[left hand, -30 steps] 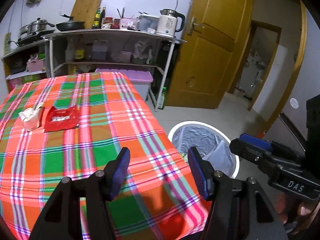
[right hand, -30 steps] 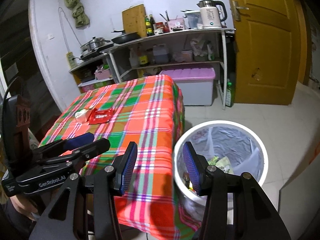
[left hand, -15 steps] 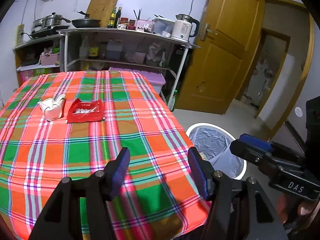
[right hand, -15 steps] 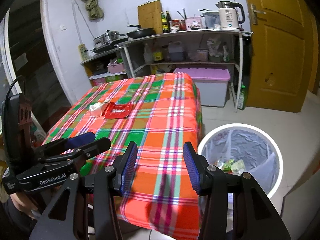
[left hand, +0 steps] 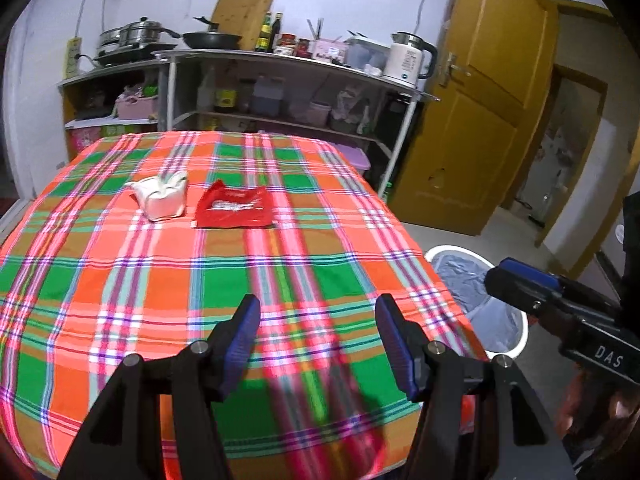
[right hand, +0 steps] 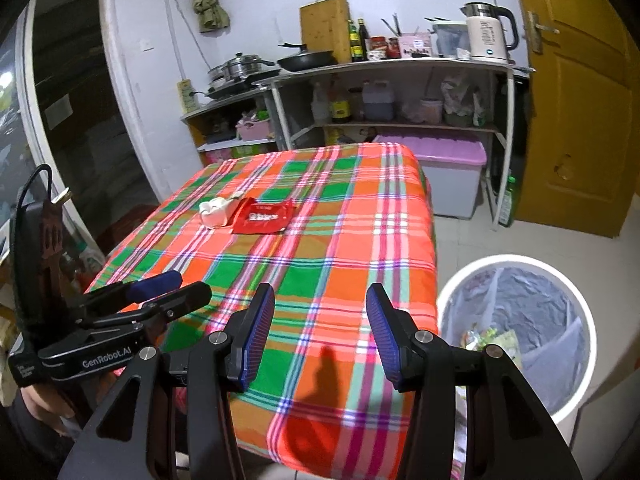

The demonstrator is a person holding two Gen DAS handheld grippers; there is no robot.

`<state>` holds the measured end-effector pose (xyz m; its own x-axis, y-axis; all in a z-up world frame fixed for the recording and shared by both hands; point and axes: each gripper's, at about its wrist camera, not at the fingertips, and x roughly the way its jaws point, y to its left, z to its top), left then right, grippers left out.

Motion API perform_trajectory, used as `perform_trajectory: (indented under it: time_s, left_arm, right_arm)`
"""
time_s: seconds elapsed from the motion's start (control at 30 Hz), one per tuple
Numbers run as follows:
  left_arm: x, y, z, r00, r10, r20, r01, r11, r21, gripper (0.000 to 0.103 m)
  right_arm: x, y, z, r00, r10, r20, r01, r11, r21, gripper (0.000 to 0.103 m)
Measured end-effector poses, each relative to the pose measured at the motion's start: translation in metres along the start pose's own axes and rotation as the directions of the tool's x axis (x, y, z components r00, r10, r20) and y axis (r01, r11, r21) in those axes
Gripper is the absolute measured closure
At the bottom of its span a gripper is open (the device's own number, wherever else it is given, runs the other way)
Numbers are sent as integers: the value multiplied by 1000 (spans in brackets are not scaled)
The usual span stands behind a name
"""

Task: Collect trash
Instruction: 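Move both tools back over the red wrapper and white foam box, then grasp the white foam box with the left tool while the right tool grasps the red wrapper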

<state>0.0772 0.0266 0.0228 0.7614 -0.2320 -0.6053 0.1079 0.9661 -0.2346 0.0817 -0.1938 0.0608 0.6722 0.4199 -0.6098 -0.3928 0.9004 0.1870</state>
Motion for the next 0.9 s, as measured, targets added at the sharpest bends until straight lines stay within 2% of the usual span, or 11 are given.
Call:
perform_trajectory:
  time_s: [0.57,0.9]
  left_arm:
    - [-2,74,13,994,105,15,-102,989,-109,41]
    - [21,106,34,987,158,-12,-158,977,-147,41]
  right_arm:
    - [55,24,19,991,62,-116,-64,998,-16,52]
    - [84,35,31,988,82,-133,-87,996,-26,52]
